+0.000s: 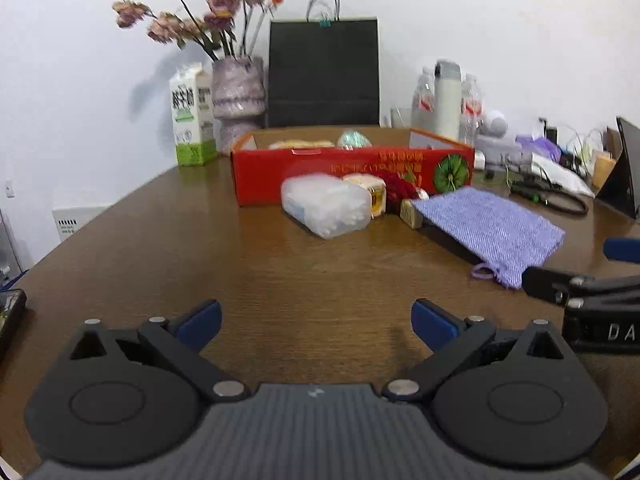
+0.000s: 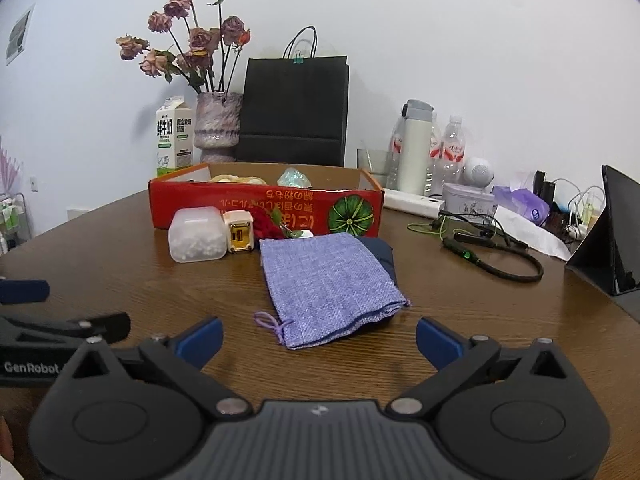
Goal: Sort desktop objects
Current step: 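Grasp the white plastic container with the left tool while the right tool grasps the purple cloth pouch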
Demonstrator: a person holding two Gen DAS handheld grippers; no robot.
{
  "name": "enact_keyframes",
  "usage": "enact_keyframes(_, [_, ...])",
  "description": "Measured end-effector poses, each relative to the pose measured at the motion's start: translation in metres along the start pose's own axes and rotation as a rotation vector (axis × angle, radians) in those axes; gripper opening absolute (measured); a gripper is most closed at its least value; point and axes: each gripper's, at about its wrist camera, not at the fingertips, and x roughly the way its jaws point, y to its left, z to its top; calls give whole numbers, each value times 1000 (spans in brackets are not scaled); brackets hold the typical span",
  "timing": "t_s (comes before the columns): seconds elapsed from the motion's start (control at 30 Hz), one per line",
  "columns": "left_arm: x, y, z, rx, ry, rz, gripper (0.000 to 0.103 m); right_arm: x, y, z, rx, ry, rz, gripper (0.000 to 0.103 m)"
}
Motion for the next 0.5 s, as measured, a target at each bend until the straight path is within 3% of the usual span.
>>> enact_keyframes(0.13, [10, 5, 8, -32, 95, -71, 103, 7, -5, 13, 5, 41, 22, 103])
enact_keyframes(0.4, [45, 5, 56, -39, 18, -152, 103, 62, -30, 46, 13, 128, 14, 98])
enact_keyframes(0.5, [79, 5, 81, -56, 17, -103, 103, 89, -32, 57, -10, 187, 24, 93])
